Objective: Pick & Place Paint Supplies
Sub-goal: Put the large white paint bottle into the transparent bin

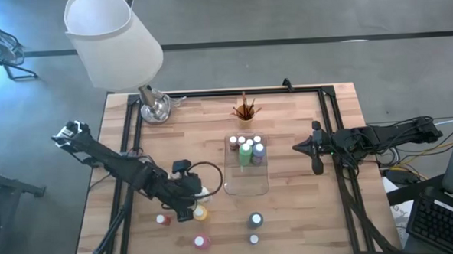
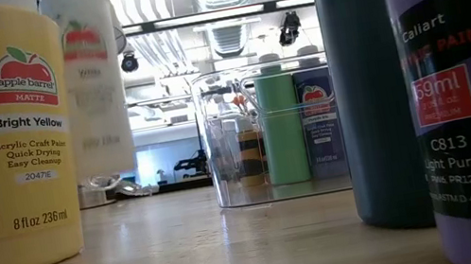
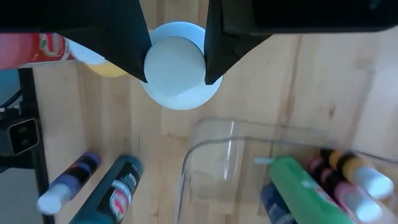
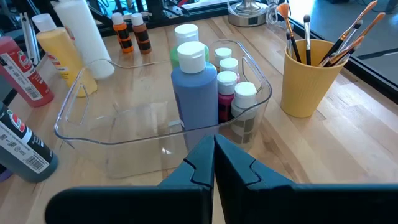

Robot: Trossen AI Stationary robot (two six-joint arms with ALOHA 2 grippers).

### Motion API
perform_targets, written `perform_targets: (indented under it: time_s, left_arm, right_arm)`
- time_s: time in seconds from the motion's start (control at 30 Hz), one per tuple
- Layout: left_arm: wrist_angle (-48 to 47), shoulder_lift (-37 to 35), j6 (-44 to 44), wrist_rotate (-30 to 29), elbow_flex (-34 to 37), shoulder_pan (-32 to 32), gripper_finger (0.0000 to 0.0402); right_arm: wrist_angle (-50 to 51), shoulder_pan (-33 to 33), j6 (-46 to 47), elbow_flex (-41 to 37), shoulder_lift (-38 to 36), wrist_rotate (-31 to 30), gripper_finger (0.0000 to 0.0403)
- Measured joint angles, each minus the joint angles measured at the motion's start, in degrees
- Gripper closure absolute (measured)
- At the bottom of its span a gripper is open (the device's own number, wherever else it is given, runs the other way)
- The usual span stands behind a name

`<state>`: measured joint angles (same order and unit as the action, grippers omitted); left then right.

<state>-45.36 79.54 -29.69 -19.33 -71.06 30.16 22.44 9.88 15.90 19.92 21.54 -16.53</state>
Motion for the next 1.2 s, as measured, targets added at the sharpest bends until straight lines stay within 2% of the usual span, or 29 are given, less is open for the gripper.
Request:
perform_targets:
  time_s: [0.2, 0.67, 0.8, 1.0, 1.2]
  left_arm:
    - [-4.73, -0.08, 4.47, -0.17, -6.34, -1.42, 0.0277]
    - [-6.19, 0.01, 23.05, 0.21, -18.84, -8.65, 0.0278]
    - [-4.44, 0.01, 27.55, 0.90, -19.27, -12.02, 0.0279]
    - [-0.84, 0.71, 31.13, 7.70, -17.79, -17.85, 0.0279]
    - [-0.20, 4.12, 34.43, 8.64, -17.73, -21.05, 0.0279]
  right_arm:
    - [0.00, 0.01, 0.04, 0.00, 0.00, 0.00, 0.0394]
    - [0.00, -0.01, 0.00, 0.00, 0.00, 0.01, 0.0394]
    - [0.00, -0.01, 0.00, 0.00, 0.00, 0.01, 0.0394]
    - [-0.02, -0.01, 0.00, 0.00, 0.00, 0.01, 0.0394]
    - [0.00, 0.01, 0.00, 0.00, 0.00, -0.01, 0.0394]
